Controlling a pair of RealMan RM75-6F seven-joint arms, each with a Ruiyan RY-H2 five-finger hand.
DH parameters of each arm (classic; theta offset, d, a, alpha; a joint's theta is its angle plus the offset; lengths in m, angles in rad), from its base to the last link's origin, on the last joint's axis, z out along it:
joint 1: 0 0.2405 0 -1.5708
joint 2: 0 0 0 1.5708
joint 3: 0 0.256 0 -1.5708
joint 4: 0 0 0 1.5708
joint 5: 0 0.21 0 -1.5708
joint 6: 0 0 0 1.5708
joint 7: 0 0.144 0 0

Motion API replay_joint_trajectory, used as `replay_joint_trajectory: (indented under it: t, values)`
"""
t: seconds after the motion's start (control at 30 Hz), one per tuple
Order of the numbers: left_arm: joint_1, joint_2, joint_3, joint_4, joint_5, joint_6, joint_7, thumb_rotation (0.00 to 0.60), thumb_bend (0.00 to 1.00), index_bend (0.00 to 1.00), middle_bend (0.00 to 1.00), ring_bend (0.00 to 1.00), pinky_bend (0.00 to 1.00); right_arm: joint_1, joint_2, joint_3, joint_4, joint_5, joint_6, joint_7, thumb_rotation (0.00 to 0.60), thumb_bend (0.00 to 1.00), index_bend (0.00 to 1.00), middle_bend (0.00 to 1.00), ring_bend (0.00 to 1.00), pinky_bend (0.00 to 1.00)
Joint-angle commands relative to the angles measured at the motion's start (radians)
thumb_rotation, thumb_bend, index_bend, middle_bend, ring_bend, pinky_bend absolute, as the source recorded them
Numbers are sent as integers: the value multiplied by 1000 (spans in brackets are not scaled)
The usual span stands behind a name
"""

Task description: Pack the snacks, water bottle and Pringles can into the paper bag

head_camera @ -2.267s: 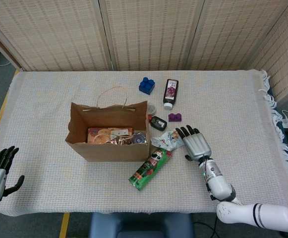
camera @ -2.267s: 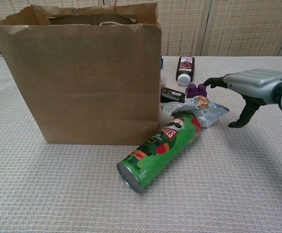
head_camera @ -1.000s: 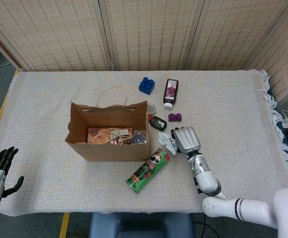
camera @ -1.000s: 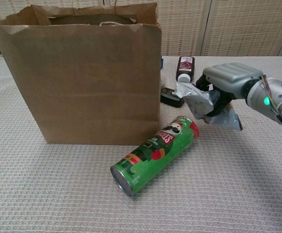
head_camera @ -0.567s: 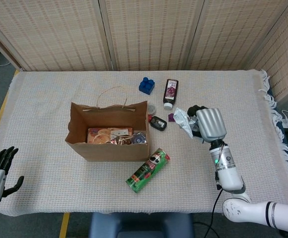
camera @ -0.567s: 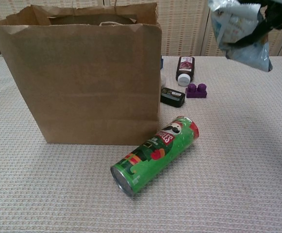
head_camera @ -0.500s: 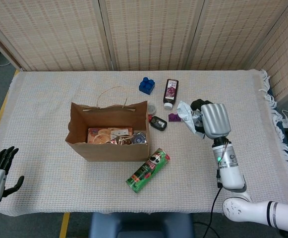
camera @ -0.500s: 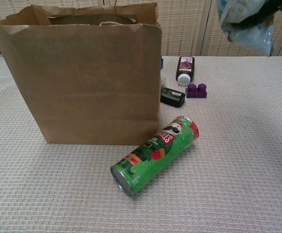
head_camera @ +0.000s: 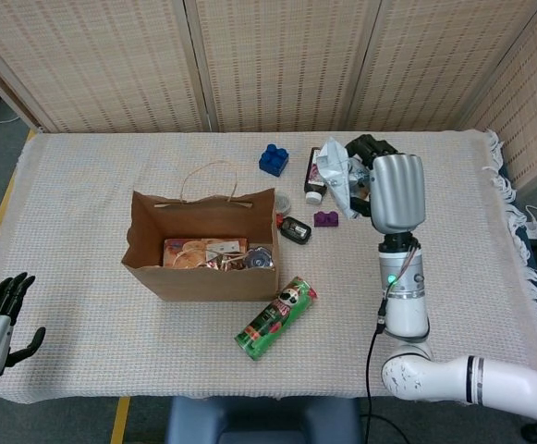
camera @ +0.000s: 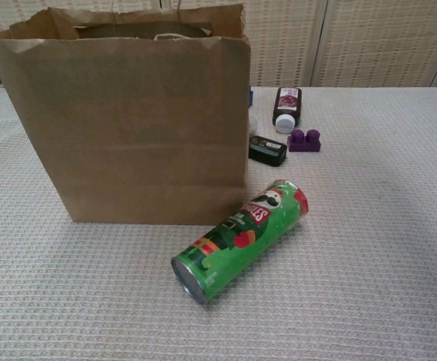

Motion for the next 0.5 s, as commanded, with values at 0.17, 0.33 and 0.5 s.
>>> replay_joint_trajectory:
  t: [0.17, 0.33, 0.5]
  values:
    - [0, 2, 1, 4, 3, -1, -13, 600, 371, 0, 0, 0, 0, 185, -200, 58, 60, 49, 19, -119, 600, 362, 723, 632, 643, 771]
    - [0, 4, 3, 8, 7, -1, -25, 600, 371, 0, 0, 0, 0, 251, -282, 50, 81, 56, 21, -163, 600, 361, 721, 632, 643, 771]
    - [0, 5, 4, 10, 10, 0, -34, 600, 371, 0, 0, 0, 0, 284, -344, 24, 101, 53, 21, -179, 600, 362, 719, 632, 642, 771]
